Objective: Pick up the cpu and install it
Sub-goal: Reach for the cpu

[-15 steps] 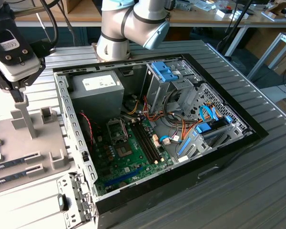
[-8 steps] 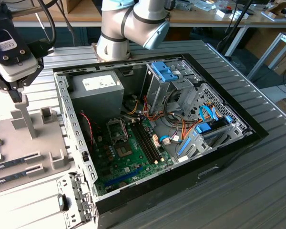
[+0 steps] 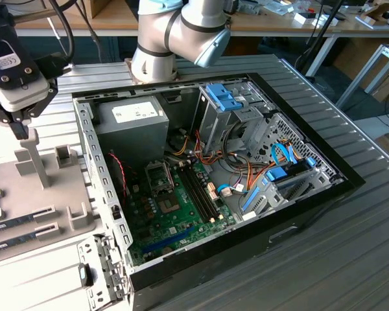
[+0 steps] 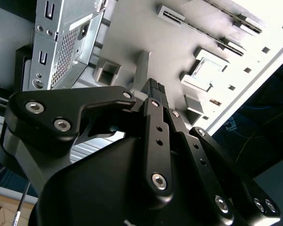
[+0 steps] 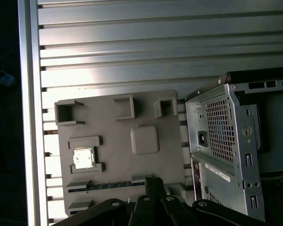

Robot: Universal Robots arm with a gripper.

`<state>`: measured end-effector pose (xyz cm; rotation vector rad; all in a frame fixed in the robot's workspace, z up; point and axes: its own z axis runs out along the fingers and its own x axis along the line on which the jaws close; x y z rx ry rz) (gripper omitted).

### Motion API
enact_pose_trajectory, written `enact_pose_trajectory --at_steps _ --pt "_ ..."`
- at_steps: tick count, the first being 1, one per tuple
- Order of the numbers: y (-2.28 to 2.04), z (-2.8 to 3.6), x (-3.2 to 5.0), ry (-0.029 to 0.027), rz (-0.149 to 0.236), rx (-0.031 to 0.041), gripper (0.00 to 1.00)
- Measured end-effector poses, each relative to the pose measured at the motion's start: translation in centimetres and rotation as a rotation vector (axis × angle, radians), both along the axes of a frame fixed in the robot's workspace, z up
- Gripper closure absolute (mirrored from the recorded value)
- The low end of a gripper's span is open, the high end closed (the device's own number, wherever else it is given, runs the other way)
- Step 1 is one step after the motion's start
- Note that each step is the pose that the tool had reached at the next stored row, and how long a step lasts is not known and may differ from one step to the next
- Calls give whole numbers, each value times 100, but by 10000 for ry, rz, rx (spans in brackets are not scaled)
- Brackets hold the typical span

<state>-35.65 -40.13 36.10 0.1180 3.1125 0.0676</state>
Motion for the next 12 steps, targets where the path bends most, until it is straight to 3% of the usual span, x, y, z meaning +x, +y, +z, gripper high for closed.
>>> enact_pose_trajectory --at_steps 12 --pt "0 0 -24 0 0 0 90"
